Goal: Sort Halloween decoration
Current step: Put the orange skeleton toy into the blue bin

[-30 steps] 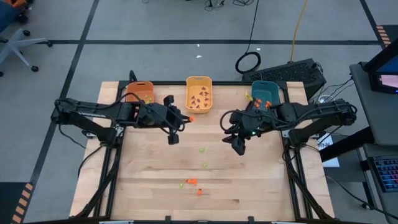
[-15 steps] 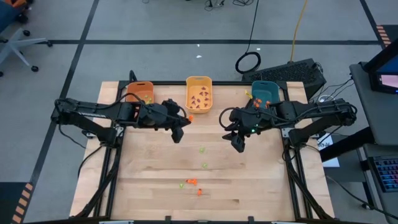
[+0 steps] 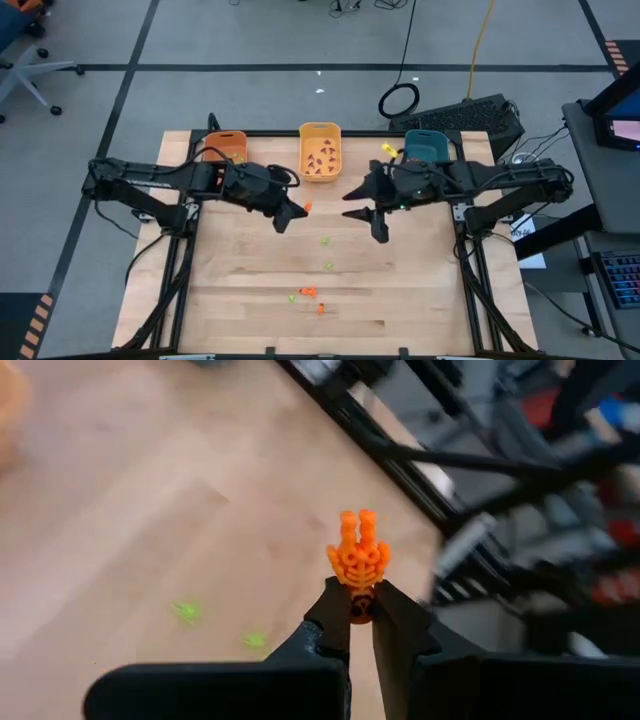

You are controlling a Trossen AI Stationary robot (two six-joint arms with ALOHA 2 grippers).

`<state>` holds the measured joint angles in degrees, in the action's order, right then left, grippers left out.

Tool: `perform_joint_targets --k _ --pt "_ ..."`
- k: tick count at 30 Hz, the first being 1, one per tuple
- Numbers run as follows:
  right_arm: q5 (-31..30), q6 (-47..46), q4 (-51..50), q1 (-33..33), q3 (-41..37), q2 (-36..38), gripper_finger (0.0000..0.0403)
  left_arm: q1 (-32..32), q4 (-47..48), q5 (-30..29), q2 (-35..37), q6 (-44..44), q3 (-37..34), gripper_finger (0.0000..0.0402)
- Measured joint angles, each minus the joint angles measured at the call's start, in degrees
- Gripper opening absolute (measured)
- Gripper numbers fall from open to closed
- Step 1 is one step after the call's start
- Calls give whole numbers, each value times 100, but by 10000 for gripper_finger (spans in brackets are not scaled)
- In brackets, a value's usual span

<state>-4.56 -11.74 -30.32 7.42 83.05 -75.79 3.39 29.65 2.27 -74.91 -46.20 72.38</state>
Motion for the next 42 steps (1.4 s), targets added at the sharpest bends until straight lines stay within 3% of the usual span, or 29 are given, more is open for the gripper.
perform_joint_targets --k 5,13,21,29,36,42 --pt "7 1661 681 0 4 -95 171 -340 -341 1285 0 42 0 16" --pt "274 2633 1255 4 4 -289 171 -827 -925 2762 0 59 0 16" --pt "351 3141 1630 -86 2 -477 171 -985 -1138 3400 -97 301 4 16" --pt "1047 3175 1683 -146 2 -731 171 -980 -1165 3962 -355 302 4 16" --pt "1233 3178 1736 -149 2 -858 168 -980 -1201 4123 -496 165 4 16" --pt "1522 3111 1737 -190 1 -925 139 -980 -1344 4123 -507 156 2 16"
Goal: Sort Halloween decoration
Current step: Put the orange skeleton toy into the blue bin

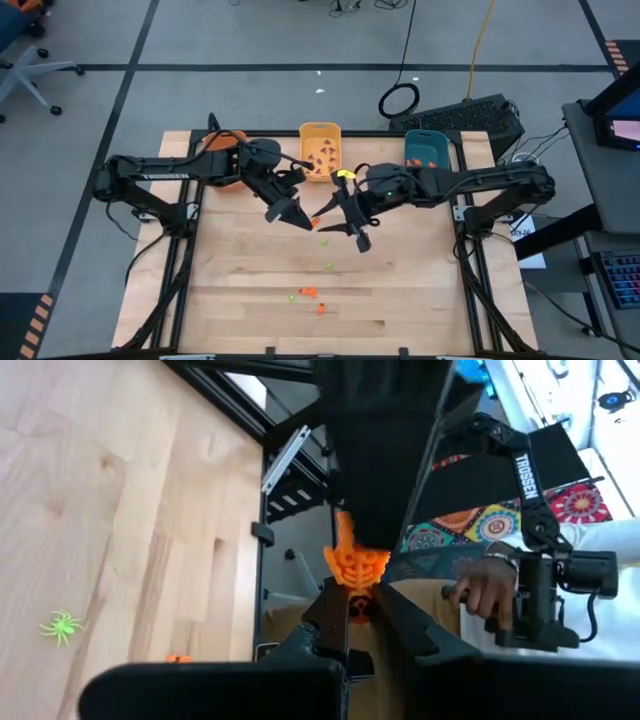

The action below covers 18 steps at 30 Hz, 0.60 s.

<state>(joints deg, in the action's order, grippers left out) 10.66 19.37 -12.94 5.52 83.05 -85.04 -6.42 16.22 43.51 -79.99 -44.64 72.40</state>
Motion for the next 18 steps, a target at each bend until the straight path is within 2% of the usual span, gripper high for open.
perform_joint_targets --k 9,18 --pt "144 -88 177 -60 -3 -115 94 0 -69 -2 0 0 0 16" --pt "161 -212 154 -60 -3 -115 23 0 -67 0 0 186 -7 16"
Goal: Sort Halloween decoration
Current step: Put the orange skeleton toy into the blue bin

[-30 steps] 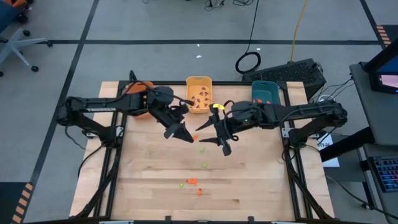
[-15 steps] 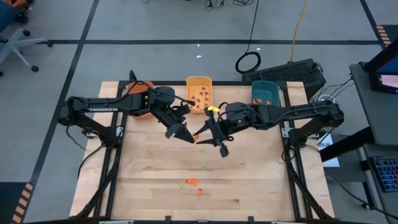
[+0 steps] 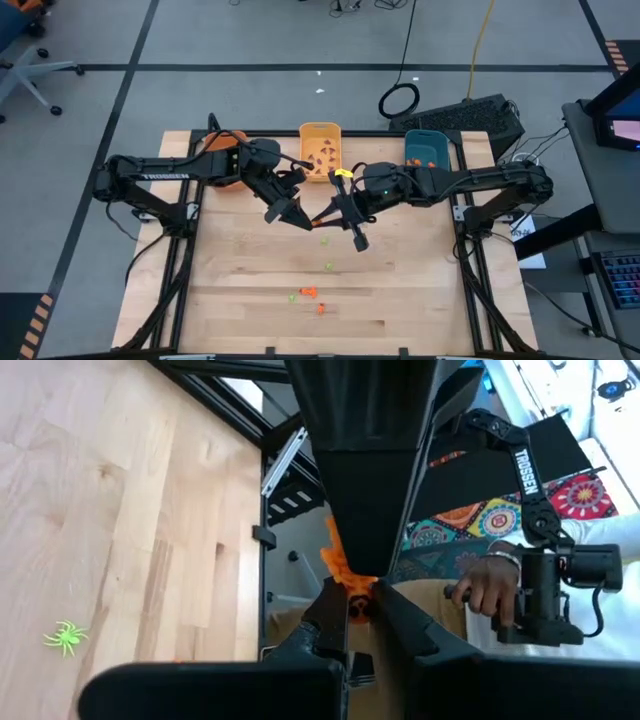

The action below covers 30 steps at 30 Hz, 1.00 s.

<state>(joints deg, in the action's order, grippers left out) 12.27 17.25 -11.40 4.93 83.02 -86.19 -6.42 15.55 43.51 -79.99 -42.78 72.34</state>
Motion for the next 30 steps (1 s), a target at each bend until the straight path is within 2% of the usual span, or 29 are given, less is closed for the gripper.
perform_joint_targets --k 5,8,12,18,22,25,30 --pt "0 -30 -3 0 0 0 5 0 9 -7 0 3 0 19" --pt "-1 -169 -21 -1 0 1 6 1 9 -83 0 -35 0 42" --pt "-20 -194 -125 -17 0 48 6 -2 -34 -325 2 -274 0 108" --pt "-19 -308 -334 -113 0 281 2 -183 -21 -368 26 -481 0 220" --pt "-17 -414 -828 -190 0 552 0 -353 -15 -369 168 -453 0 269" --pt "-19 -463 -1269 -254 0 851 0 -490 -25 -542 281 -425 2 287" --pt "-31 -745 -1891 -387 0 1386 0 -718 -24 -794 405 -161 2 292"
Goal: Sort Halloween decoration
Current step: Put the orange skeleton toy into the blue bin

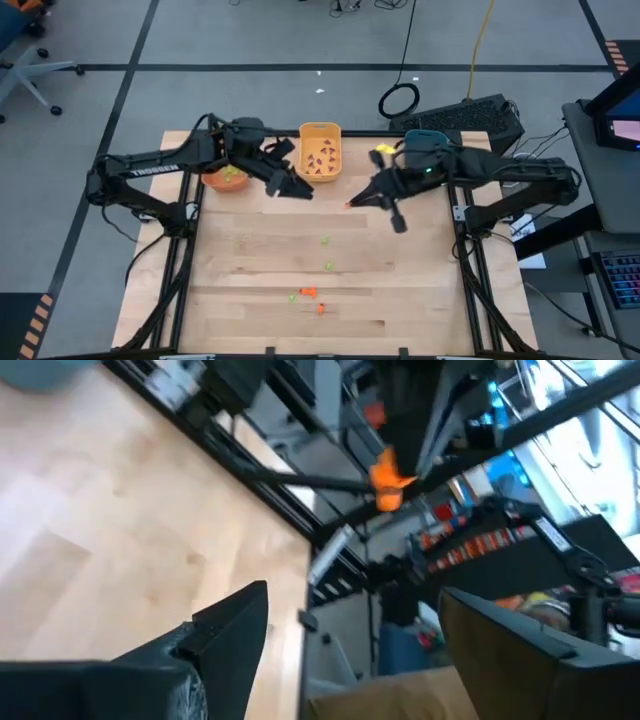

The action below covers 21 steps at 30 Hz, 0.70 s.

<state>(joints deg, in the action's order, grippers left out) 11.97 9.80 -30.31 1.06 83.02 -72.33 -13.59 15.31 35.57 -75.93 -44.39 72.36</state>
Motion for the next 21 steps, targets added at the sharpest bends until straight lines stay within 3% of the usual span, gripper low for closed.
perform_joint_targets --k 10,21 --pt "-778 -804 -1235 -149 0 959 0 -191 8 -1070 -5 439 0 293" --pt "-2357 -1894 -1982 -588 0 1547 0 113 -464 -1680 -6 684 7 293"
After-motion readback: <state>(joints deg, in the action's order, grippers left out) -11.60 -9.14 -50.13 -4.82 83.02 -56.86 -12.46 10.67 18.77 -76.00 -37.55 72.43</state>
